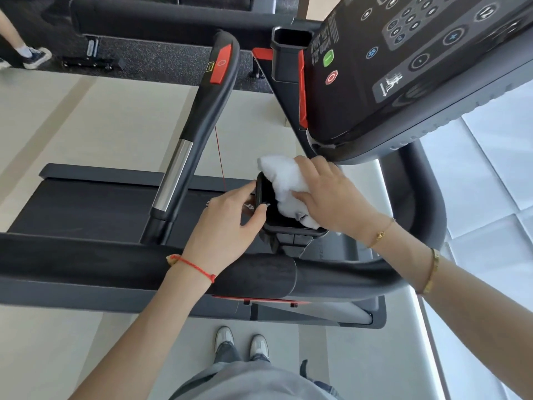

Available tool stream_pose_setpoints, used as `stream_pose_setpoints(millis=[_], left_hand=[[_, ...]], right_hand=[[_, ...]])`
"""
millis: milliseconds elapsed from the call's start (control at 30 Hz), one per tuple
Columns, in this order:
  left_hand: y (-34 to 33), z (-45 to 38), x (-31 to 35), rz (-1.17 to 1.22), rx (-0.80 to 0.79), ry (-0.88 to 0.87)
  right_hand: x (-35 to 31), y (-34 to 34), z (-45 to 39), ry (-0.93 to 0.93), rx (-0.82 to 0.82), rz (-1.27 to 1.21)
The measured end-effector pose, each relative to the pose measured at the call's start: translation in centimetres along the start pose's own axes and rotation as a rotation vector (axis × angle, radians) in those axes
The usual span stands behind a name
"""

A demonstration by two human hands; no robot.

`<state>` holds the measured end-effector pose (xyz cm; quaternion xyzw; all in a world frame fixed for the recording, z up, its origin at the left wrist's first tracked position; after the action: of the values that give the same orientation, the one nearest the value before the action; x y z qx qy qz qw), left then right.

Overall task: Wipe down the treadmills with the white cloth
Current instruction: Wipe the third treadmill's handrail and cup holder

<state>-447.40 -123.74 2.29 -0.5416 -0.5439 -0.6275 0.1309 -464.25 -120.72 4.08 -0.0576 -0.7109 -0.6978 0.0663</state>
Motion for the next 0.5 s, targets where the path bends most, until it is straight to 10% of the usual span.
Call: stream_pose_setpoints(millis=[200, 500], left_hand=[[0.0, -0.1, 0.0, -0.032, 0.004, -0.007], [-0.1, -0.1, 0.1, -0.04, 0.012, -0.037]], right_hand=[[0.3, -1.0, 4.1, -0.397, -0.16, -0.61], [1.7, -1.1, 1.7, -0.506, -0.202, -0.697]])
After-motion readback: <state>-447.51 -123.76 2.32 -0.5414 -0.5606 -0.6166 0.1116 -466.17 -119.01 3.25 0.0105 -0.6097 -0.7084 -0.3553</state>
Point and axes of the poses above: each hand's wrist, its own z-axis away from the middle knuckle, its own y-axis out of the back of the hand, x = y × z, the point moved 6 cm from there along -z, towards the middle knuckle, and after that the axes turned 10 degrees about z, right-handed, at the moved point
